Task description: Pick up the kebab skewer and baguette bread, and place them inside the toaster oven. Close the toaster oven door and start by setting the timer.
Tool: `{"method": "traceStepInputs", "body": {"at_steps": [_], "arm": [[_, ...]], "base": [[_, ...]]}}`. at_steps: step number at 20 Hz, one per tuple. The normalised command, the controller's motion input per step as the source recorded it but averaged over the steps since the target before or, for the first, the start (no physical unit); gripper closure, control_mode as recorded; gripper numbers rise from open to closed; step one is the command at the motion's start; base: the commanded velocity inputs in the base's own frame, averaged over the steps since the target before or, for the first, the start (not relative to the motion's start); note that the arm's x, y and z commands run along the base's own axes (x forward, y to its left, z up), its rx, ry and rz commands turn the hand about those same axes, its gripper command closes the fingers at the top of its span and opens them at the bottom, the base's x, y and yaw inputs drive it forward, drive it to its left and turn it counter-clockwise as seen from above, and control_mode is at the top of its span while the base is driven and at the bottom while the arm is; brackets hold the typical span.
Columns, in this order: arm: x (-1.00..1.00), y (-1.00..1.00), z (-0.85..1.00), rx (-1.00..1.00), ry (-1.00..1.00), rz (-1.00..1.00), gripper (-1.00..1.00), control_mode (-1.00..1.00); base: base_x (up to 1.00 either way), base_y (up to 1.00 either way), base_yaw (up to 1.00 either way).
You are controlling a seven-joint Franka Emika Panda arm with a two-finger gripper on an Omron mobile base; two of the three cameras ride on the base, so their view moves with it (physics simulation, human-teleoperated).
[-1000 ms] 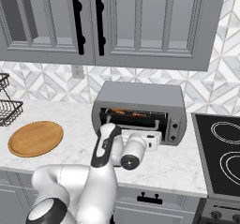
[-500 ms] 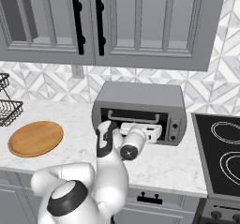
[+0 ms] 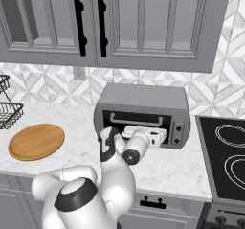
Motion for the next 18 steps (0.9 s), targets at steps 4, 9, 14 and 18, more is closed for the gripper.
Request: {"method": "traceStepInputs", "body": {"at_steps": [4,9,14,18], "arm": [[-0.3,-0.94,-0.16,0.0,0.0,0.0,-1.0,-1.0],[-0.11,-1.0,-0.28,0.05,0.0,0.02,-1.0,-1.0],[0.0,-0.93,-0.27,0.02,0.01,0.07,-1.0,-1.0],[0.0,-0.39,-0.22,0.0,0.01,0.04,-1.0,-1.0]], "base": [[0.0,0.0,0.0],[0.0,0.0,0.0],[0.0,0.0,0.0],[0.0,0.0,0.0]]}}
